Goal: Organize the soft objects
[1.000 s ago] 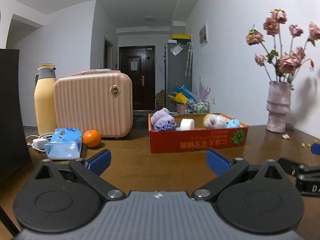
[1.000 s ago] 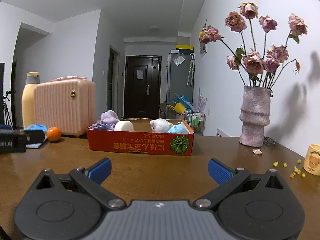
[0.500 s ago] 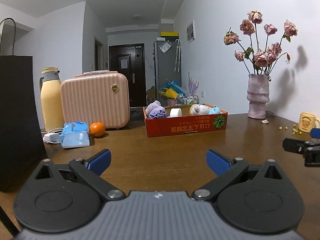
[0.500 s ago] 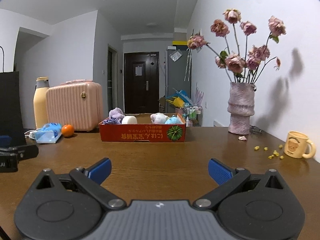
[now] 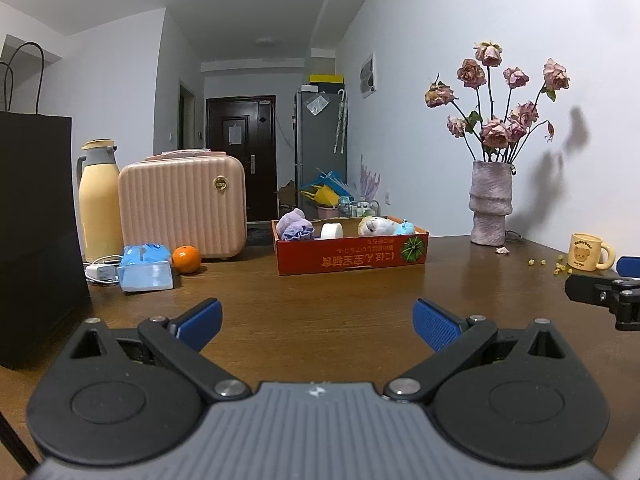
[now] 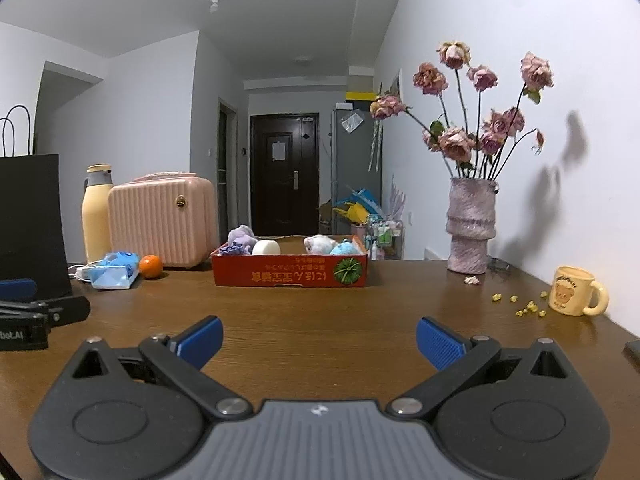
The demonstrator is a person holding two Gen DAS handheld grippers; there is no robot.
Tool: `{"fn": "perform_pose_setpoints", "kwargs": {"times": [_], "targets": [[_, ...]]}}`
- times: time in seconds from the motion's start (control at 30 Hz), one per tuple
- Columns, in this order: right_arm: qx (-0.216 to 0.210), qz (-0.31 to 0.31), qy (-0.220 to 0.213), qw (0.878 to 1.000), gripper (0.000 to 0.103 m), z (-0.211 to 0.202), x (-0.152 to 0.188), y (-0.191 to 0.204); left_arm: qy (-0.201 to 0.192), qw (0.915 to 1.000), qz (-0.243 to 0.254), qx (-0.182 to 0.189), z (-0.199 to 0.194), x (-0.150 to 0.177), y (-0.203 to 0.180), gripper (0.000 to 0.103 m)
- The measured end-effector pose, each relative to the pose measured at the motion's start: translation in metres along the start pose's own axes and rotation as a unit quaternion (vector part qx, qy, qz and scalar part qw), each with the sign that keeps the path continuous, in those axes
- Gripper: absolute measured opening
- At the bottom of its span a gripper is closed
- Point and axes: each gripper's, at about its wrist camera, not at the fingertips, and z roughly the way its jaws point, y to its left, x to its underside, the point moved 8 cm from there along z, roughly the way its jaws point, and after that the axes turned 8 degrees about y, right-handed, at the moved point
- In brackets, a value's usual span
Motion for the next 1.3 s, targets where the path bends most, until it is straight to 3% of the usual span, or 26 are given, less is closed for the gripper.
{"fn": "perform_pose_setpoints", "kwargs": {"times": [1.3], "targets": [[0.002,-0.001,-0.022,1.0,0.103,-0.021,-0.003,0.002,-0.012,0.9999,0.002,0.008,-0.016,0.004,-0.004,0.103]]}}
